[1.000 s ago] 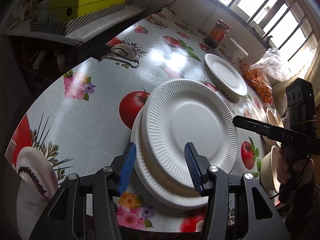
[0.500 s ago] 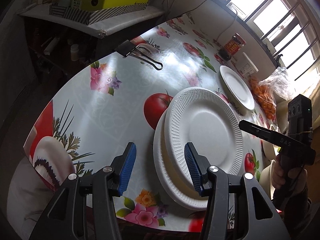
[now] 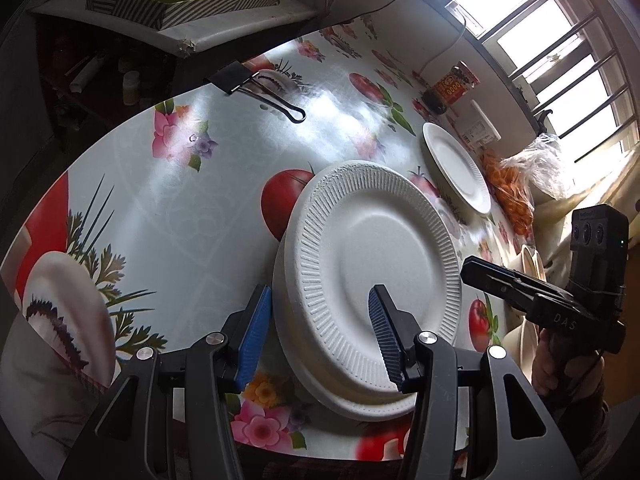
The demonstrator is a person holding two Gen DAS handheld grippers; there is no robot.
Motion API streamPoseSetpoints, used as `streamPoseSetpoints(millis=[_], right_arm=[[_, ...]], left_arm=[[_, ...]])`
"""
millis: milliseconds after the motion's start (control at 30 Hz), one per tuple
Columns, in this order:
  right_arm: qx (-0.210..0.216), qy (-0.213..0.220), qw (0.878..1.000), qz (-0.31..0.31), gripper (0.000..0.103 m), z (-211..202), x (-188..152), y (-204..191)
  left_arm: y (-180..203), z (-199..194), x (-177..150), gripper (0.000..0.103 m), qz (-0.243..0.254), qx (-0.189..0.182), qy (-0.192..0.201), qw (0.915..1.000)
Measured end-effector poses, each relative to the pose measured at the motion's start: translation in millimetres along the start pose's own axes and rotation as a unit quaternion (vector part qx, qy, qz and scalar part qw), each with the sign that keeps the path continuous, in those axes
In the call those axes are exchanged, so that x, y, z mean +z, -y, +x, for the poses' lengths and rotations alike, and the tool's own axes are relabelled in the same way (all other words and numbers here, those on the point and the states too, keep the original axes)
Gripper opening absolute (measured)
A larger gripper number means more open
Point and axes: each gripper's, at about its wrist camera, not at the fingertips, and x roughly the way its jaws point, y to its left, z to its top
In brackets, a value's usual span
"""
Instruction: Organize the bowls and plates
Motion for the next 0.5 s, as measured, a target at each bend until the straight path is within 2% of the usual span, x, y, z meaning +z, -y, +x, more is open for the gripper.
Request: streamPoseSetpoints(millis=[167, 267, 400, 500], right_arm=[[-0.003, -0.011, 1.000, -0.016, 0.031, -1, -7, -9], [-0.026, 0.016, 0.999, -0.010, 0.031, -7, -2, -4], [-0.021, 0.039, 0.999, 0.020, 0.031, -7, 15, 8], [-0.021, 0.048, 0.998, 0.021, 0.040, 0, 31, 9]], left_arm=[[-1, 0, 0, 0.051, -0.003, 0.002, 0.002, 1.0000], [-5, -3, 1, 0.051, -0.009, 0.002, 0.005, 0.9999], [-5, -6, 1, 0.051, -0.011, 0.004, 0.008, 0.9999], [-7, -6, -1, 0.051, -0.014, 0.002, 0.006, 0.9999]])
